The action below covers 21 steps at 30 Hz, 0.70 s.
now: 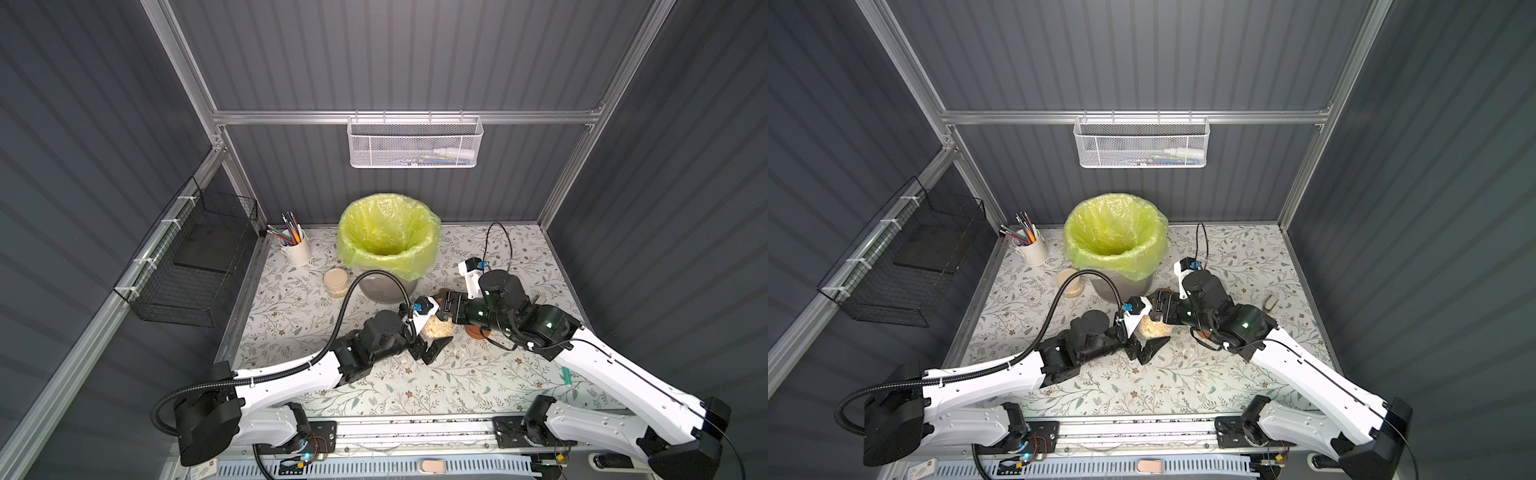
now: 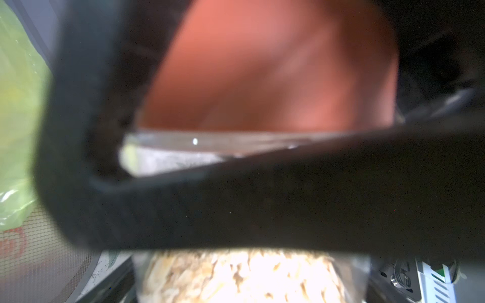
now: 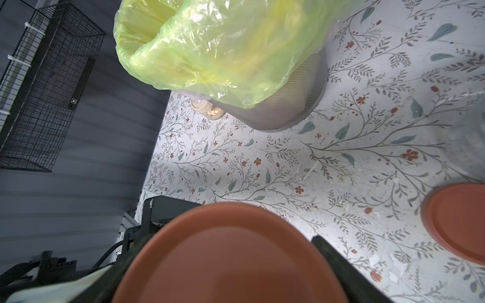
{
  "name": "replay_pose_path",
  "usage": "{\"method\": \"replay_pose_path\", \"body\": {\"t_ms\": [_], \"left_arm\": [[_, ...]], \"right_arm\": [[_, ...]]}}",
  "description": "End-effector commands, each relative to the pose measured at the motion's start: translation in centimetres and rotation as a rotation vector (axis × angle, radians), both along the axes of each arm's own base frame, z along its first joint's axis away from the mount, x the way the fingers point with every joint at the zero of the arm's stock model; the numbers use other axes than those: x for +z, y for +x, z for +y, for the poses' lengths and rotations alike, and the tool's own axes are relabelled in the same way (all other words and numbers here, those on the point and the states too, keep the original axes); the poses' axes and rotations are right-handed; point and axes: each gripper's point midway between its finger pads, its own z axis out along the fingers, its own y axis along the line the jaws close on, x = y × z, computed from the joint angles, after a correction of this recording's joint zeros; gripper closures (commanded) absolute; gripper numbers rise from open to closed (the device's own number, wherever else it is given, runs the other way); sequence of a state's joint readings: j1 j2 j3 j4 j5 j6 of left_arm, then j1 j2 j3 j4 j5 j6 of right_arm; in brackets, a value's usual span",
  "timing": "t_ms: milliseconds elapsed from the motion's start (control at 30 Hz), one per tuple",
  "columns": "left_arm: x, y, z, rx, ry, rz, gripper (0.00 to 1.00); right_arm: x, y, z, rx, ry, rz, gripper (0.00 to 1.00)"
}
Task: Empty expired oatmeal from jars
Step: Pick up the jar from the center of the board.
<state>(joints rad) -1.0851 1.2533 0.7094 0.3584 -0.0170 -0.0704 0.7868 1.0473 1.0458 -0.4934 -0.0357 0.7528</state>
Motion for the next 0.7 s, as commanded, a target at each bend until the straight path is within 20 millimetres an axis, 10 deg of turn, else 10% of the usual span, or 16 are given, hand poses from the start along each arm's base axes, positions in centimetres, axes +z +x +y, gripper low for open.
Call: {"method": "replay_pose_path", "body": {"t_ms": [0,667], "left_arm": [[0.06,0.32,-0.06,0.016,-0.013,-0.019,0.00],[-0.62,0.79,-0.07,0.040,-0.002,-0.013,0.08]], "right_arm": [[3.35,0.43,0.69,0.001,0.110,-0.071,0.42],[2.60,0.17,0.63,-0.003,0.119,-0.047,0.42]]}}
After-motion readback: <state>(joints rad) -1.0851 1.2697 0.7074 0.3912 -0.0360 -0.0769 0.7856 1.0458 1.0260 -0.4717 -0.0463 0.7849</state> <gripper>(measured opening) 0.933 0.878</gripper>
